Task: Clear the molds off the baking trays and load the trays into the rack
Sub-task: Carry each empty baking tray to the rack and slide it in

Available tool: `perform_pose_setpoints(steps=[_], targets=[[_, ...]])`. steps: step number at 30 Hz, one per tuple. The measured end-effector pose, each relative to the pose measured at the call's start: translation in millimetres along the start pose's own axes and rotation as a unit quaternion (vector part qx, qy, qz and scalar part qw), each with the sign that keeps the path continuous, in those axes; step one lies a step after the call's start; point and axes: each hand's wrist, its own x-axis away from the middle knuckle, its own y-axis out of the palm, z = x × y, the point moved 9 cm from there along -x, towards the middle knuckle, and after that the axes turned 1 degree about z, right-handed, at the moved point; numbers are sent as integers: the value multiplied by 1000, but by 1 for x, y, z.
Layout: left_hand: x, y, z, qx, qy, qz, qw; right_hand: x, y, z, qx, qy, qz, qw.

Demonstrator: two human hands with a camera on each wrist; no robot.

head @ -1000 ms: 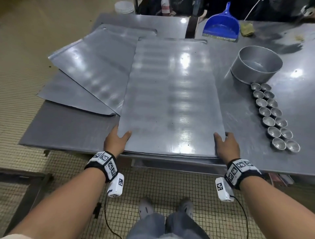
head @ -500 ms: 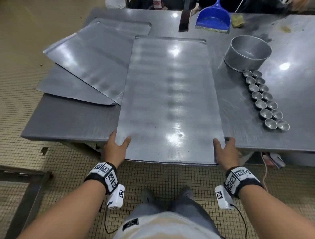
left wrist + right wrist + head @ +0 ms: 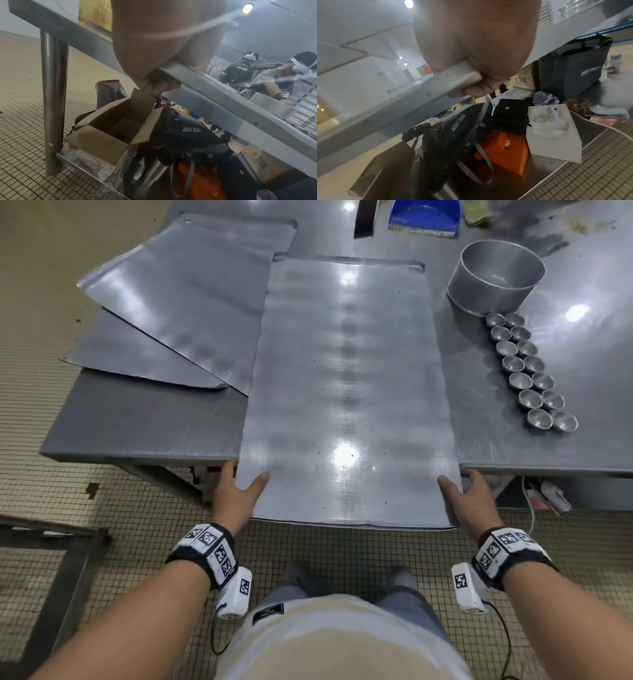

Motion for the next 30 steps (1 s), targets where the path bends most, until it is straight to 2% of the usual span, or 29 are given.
perform_pose_setpoints(steps=[3,8,14,22,30], targets=[[12,7,2,12,-20,-14,1000,-4,-10,5,-8,-3,-32,999],[27,29,15,-16,-46,-39,998,-20,-37,6,5,-13,-32,999],[31,47,31,-57,-35,-11,998,-37,-60,15,21,-16,-43,999],[36,67,46,-69,-29,26,997,-41,-67,4,43,-54,1,998],[40,70,38,-69,-25,8,997,-29,-65,8,16,-79,-6,997]])
